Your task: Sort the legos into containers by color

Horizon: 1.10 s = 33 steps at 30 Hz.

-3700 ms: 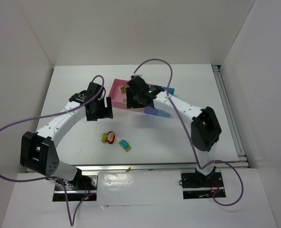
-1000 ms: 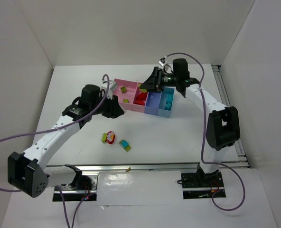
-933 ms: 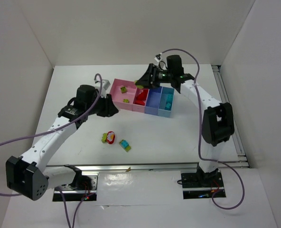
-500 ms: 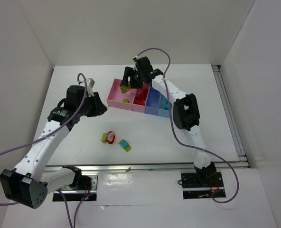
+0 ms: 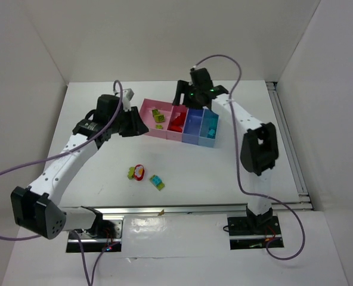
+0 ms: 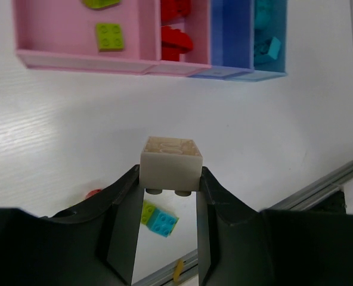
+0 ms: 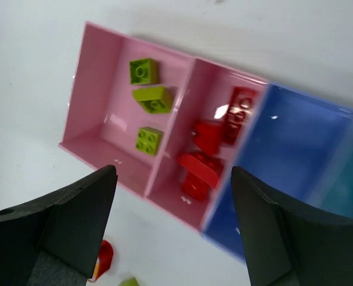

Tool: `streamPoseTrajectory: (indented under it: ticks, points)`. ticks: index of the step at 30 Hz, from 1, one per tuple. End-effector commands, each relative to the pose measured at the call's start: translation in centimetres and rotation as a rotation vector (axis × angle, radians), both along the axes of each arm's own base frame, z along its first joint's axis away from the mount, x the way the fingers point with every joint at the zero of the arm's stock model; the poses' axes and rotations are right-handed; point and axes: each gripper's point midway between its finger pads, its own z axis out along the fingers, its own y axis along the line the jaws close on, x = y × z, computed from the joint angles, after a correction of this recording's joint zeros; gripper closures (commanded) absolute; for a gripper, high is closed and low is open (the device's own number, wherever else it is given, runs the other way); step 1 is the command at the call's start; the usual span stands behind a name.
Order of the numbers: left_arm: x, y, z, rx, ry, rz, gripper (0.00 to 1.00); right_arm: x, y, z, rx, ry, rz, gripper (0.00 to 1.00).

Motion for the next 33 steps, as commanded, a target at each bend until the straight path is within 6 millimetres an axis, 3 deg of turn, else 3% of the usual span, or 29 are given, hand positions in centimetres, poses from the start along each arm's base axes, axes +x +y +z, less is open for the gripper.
streamPoseTrajectory:
  ticks: [1,2,3,4,5,6,7,8,9,12,13,15,16,19,20,21,27,32,33]
  points:
    - [1.8,-4.1,2.0,-0.059,-0.057,-0.094,1.00,-0.2,-8.2,9.4,-0.047,-0.237,-0.222,0.16]
    - [2.3,-5.0,2.5,-0.066,-0.074,-0.110,1.00,-0.6,-9.9,9.5,-0.068,-0.239,-0.264,0.14]
    - [2.6,-5.8,2.3,-0.075,-0.065,-0.116,1.00,-1.6,-12.2,7.3,-0.121,-0.202,-0.333,0.12]
    - [2.9,-6.9,2.3,-0.078,-0.071,-0.136,1.00,-2.6,-14.5,9.2,-0.120,-0.238,-0.383,0.11]
    - [3.2,-7.4,1.9,-0.075,-0.061,-0.145,1.00,-3.5,-15.9,8.8,-0.137,-0.226,-0.430,0.09]
    - [3.6,-9.1,1.4,-0.083,-0.046,-0.174,1.00,-4.7,-18.0,6.9,-0.179,-0.192,-0.498,0.09]
    - [3.8,-9.9,1.0,-0.080,-0.036,-0.186,1.00,-5.7,-19.8,8.2,-0.169,-0.220,-0.551,0.08]
    - [4.5,-10.8,1.6,-0.089,-0.056,-0.198,1.00,-6.5,-20.9,7.8,-0.172,-0.204,-0.588,0.08]
    - [4.7,-12.3,0.1,-0.076,-0.023,-0.223,1.00,-7.8,-22.0,7.4,-0.182,-0.201,-0.610,0.08]
    - [6.4,-14.4,0.3,-0.090,-0.031,-0.236,1.00,-9.9,-24.4,5.9,-0.198,-0.143,-0.676,0.07]
    - [6.9,-15.6,-1.5,-0.081,0.007,-0.243,1.00,-10.8,-25.3,6.2,-0.208,-0.139,-0.697,0.07]
    - [8.1,-16.8,-1.1,-0.096,0.001,-0.233,1.00,-11.8,-26.1,5.7,-0.218,-0.122,-0.722,0.07]
    - [9.2,-17.2,-3.0,-0.076,0.021,-0.220,1.00,-12.3,-26.6,6.4,-0.205,-0.130,-0.740,0.07]
    - [11.3,-18.6,-3.2,-0.088,0.018,-0.213,1.00,-13.2,-27.1,6.3,-0.207,-0.128,-0.751,0.07]
    - [11.9,-19.0,-5.4,-0.068,0.059,-0.211,1.00,-13.6,-27.5,6.0,-0.214,-0.116,-0.759,0.06]
    - [12.4,-19.9,-4.7,-0.077,0.041,-0.221,1.00,-13.9,-27.6,6.3,-0.212,-0.119,-0.759,0.06]
    - [14.9,-20.5,-7.7,-0.033,0.082,-0.164,0.98,-14.6,-28.0,6.3,-0.209,-0.094,-0.761,0.06]
    - [15.5,-21.1,-8.3,-0.020,0.088,-0.185,0.69,-14.7,-28.2,6.5,-0.207,-0.100,-0.758,0.06]
    - [15.5,-21.1,-8.3,-0.020,0.088,-0.185,0.53,-14.7,-28.2,6.5,-0.207,-0.100,-0.758,0.06]
